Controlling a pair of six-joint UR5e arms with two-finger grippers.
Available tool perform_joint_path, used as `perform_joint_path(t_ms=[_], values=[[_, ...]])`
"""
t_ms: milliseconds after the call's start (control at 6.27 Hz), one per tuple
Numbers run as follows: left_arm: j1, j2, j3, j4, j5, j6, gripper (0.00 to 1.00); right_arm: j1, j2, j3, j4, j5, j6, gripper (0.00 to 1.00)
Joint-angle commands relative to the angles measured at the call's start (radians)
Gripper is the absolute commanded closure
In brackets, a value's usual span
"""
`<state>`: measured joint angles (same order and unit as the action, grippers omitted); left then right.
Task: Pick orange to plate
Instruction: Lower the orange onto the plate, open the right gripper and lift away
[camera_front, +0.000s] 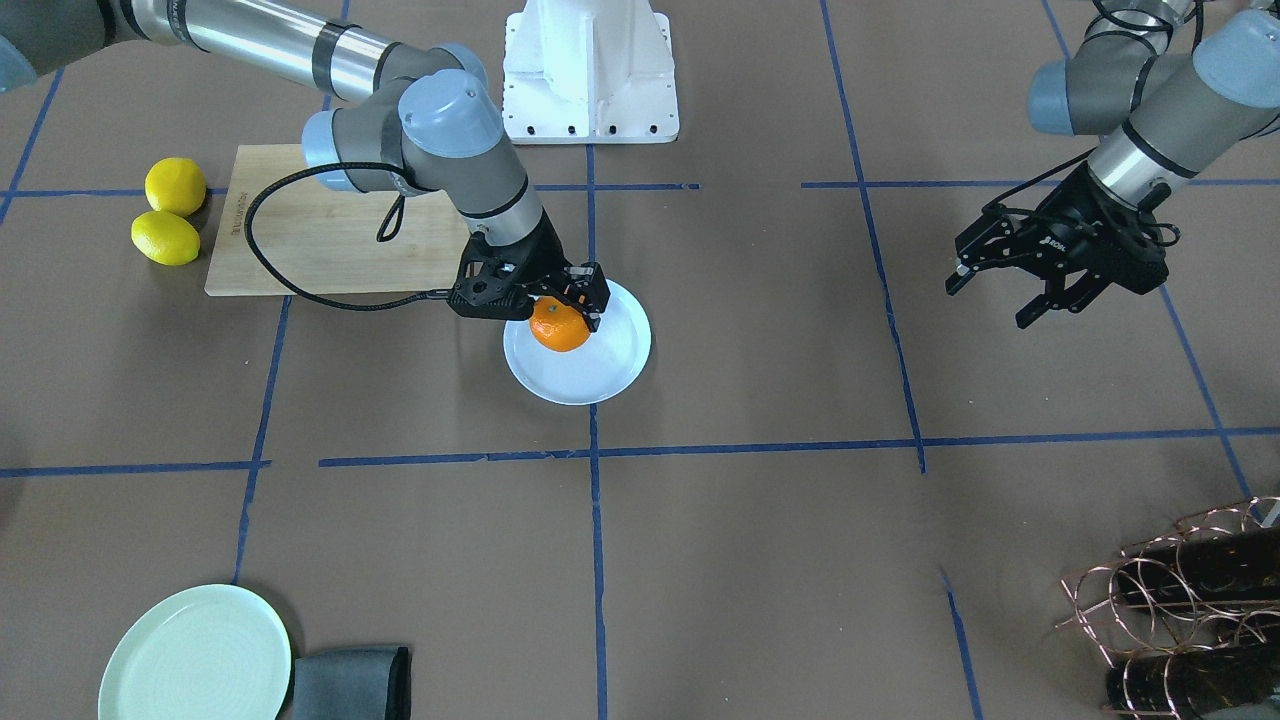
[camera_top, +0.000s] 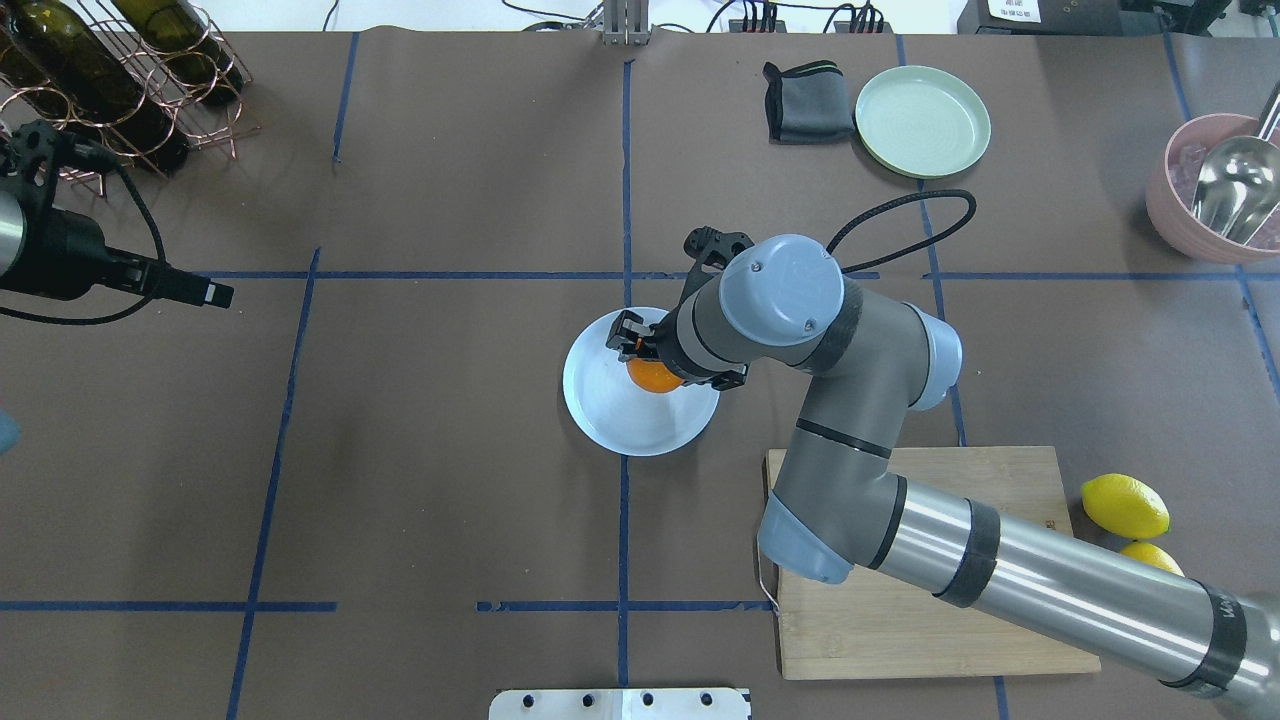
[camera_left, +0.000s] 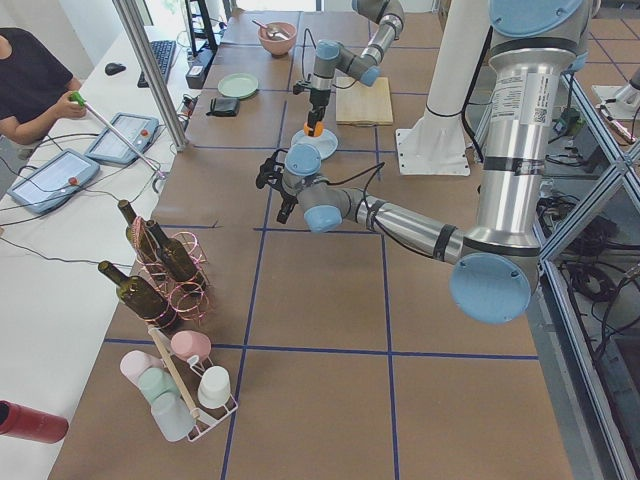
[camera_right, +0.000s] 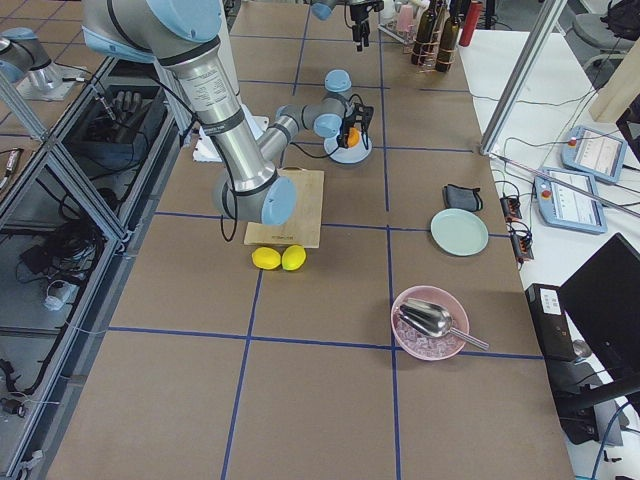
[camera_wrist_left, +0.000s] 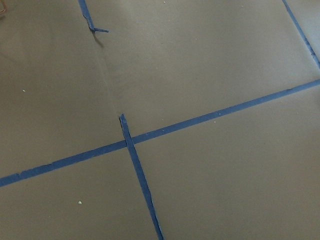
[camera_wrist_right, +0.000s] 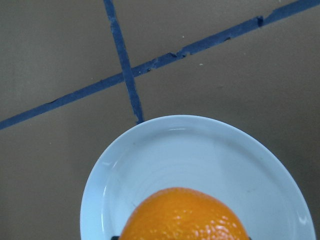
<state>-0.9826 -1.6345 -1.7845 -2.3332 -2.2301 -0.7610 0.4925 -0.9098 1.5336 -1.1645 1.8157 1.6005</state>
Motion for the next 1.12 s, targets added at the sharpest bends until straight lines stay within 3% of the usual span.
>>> perform_joint_path(t_ms=[0,160,319,638,798,957], values=[[0.001,-0.002,0.002,0.000,0.000,-0.004,0.01,-0.028,0.029,-0.059,0.000,-0.030,-0.004,1.00],[0.001,-0.002,-0.001,0.000,0.000,-0.004,0.01,-0.040,0.022,-0.062,-0.003,-0.030,-0.010,0.97],[0.001,-0.002,-0.003,0.000,0.000,-0.004,0.01,-0.040,0.023,-0.061,-0.018,-0.030,-0.013,0.01],[0.001,-0.001,-0.003,0.000,0.000,-0.006,0.01,-0.032,0.029,-0.029,-0.064,-0.013,-0.014,0.00],[0.004,-0.004,0.005,0.000,0.000,-0.009,0.01,0.054,0.014,0.099,-0.204,0.140,-0.020,0.00],[0.005,-0.004,0.005,-0.001,0.000,-0.006,0.01,0.133,-0.080,0.234,-0.239,0.268,-0.051,0.00]])
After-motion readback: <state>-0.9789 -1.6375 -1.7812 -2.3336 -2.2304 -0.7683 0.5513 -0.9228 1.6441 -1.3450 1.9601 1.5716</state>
